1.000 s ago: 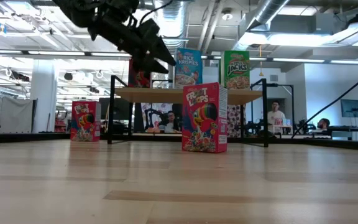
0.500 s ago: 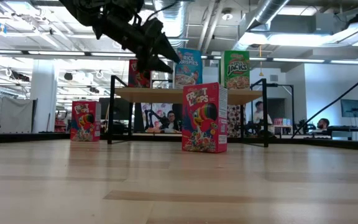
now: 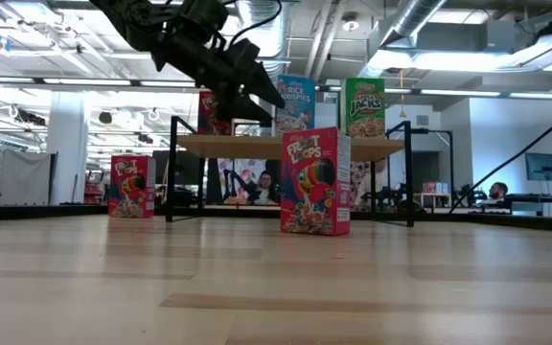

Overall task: Stack cereal on shelf
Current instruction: Put the top blue cereal box on the shelf aligned with the other blue cereal box, then put the bottom red cereal box on the shelf aligned with the other red cereal box

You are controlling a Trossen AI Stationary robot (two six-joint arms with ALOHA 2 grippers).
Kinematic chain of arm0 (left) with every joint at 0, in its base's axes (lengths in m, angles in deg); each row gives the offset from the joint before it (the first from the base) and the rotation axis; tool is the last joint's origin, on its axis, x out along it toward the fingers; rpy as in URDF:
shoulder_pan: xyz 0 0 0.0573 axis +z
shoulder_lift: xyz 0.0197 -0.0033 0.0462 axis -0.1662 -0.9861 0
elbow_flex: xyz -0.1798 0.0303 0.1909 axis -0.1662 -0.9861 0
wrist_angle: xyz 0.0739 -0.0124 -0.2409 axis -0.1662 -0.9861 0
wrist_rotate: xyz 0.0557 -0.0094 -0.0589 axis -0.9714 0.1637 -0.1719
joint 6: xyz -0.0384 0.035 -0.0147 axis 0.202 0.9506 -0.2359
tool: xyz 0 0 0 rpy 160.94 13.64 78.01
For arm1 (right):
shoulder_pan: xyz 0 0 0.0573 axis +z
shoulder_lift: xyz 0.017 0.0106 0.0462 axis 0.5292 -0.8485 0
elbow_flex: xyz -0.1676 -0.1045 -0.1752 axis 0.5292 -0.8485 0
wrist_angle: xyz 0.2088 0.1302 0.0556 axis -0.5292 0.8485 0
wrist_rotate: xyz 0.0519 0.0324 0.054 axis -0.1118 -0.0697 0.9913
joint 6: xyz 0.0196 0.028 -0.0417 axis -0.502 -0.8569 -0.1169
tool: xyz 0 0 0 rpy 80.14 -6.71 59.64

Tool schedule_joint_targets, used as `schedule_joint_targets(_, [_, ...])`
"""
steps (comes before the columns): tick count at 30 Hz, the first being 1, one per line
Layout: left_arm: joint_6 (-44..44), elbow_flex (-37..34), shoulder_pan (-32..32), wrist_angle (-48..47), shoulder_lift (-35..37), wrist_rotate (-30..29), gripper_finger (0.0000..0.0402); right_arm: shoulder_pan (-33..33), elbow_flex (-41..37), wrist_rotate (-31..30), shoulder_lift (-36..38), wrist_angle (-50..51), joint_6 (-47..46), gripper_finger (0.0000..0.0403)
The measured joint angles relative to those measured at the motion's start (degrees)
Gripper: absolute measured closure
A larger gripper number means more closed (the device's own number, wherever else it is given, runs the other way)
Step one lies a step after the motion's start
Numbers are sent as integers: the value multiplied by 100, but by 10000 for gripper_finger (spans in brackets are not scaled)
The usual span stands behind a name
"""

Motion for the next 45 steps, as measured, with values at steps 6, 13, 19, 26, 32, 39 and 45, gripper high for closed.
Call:
schedule_joint_targets(6, [-74, 5, 64, 183, -111, -47, 116, 0, 0, 0, 0, 0, -1, 163])
schedule_joint_targets(13, [-34, 0, 85, 201, -126, -288, 116, 0, 0, 0, 0, 0, -4, 163])
schedule_joint_targets(19, [-37, 0, 87, 132, -112, -288, 116, 0, 0, 2, 0, 0, -5, 163])
schedule_joint_targets(26, [-43, 0, 90, -95, 278, -362, 116, 0, 0, 0, 0, 0, -5, 163])
schedule_joint_targets(32, [-42, 0, 90, -445, 764, -349, 116, 0, 0, 0, 0, 2, -4, 163])
schedule_joint_targets(39, [-33, 0, 80, -698, 1273, 193, 116, 0, 0, 2, 0, 119, -4, 163])
schedule_joint_targets(45, [-19, 0, 81, -1058, 1801, 115, 116, 0, 0, 2, 0, 133, 2, 163])
